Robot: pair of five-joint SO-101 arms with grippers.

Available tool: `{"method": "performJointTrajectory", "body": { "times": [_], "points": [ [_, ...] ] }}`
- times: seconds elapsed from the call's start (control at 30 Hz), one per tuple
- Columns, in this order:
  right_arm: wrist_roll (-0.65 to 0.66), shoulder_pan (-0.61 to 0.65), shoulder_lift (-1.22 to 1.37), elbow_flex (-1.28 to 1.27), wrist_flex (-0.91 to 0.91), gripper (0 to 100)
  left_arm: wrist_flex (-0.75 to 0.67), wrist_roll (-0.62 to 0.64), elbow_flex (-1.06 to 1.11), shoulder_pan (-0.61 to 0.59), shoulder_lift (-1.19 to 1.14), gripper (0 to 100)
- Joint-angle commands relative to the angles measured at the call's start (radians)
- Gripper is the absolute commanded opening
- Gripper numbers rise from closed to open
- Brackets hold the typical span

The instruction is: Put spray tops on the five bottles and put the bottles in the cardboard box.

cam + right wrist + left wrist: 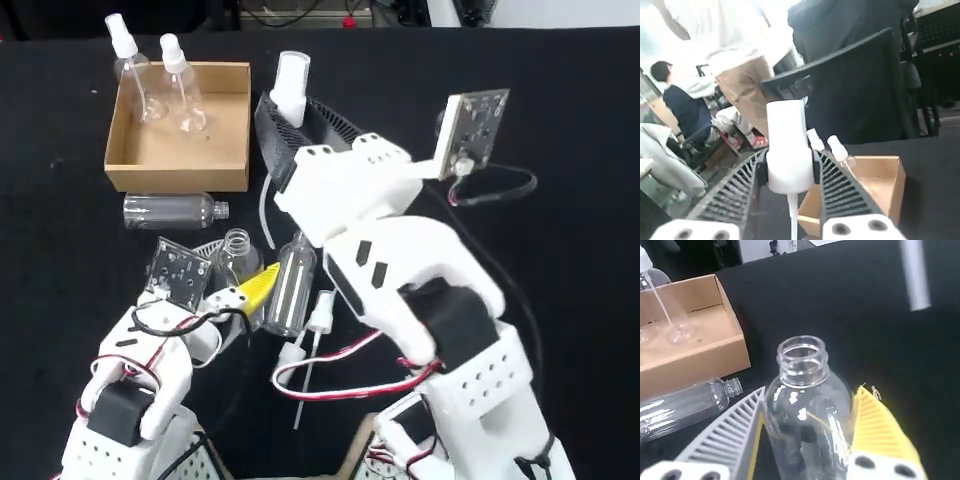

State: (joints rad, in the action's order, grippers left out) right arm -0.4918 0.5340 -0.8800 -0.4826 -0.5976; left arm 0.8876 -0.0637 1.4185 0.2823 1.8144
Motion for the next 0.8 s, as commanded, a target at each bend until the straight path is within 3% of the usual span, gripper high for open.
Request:
{"method": "performJointTrajectory", "body": {
  "times": [0.0,0.17,0.77],
  "points": [
    [-0.078,0.009,-0.053,-0.088,0.161,5.3,-0.012,0.021,-0.01,0.008,0.009,25],
    [-0.083,0.009,-0.09,-0.185,0.264,5.3,-0.037,0.023,-0.005,0.01,0.009,25],
    [-0.083,0.009,-0.087,-0.242,0.304,5.3,-0.037,0.018,-0.013,0.085,0.009,25]
  ]
}}
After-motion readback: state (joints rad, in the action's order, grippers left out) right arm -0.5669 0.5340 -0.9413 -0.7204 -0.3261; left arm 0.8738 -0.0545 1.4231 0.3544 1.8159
